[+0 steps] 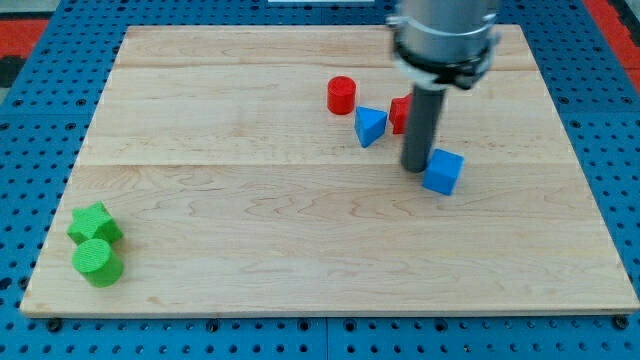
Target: Push the red blocks left to the yellow blocks
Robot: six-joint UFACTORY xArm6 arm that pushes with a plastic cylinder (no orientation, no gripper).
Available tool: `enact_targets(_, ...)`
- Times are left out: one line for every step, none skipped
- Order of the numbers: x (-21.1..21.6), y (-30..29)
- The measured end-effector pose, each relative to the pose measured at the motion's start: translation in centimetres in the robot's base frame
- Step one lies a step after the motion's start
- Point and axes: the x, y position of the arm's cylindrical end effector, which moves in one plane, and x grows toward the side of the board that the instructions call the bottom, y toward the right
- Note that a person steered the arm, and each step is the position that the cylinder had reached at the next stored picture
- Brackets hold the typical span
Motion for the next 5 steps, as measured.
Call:
enact_targets(-2.9, -0.9)
enact_targets(-5.7, -4.1)
enact_targets(-5.7, -3.6)
enact_targets(-3.8, 3.7)
enact_targets(-4.1, 7.4)
